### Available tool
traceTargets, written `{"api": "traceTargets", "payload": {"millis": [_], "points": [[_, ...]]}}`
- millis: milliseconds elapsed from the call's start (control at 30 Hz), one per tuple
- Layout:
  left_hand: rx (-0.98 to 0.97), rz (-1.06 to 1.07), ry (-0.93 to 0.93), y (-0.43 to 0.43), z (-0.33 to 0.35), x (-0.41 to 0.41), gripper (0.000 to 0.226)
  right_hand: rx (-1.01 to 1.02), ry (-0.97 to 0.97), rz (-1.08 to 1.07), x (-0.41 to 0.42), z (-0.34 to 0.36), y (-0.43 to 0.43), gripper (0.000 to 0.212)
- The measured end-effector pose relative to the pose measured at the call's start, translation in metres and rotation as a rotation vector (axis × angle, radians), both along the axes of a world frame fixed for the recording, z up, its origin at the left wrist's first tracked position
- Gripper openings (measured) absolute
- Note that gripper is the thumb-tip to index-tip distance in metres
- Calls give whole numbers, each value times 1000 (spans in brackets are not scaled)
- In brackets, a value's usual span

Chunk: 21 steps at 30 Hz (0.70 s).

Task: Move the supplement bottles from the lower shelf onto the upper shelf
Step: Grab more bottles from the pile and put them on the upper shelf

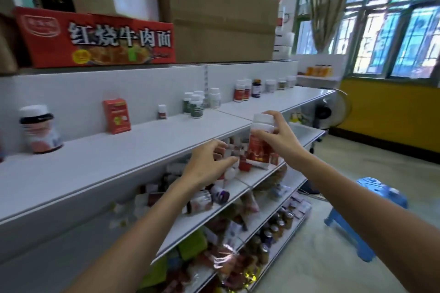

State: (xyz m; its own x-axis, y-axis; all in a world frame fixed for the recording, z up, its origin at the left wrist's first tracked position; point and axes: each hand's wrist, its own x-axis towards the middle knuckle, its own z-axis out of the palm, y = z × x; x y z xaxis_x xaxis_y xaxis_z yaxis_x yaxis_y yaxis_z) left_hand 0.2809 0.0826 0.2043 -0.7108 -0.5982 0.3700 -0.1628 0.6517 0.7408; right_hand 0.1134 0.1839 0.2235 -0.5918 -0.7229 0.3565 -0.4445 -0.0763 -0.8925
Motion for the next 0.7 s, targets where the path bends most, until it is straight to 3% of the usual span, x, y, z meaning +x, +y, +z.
{"api": "traceTargets", "payload": {"millis": [300,700], "points": [[-91,-143,-8,9,8,-110,26,-79,59,-138,-98,-8,43,44],[-212,-89,172,-55,37,-255,26,-277,134,-70,-215,37,-26,45]]}}
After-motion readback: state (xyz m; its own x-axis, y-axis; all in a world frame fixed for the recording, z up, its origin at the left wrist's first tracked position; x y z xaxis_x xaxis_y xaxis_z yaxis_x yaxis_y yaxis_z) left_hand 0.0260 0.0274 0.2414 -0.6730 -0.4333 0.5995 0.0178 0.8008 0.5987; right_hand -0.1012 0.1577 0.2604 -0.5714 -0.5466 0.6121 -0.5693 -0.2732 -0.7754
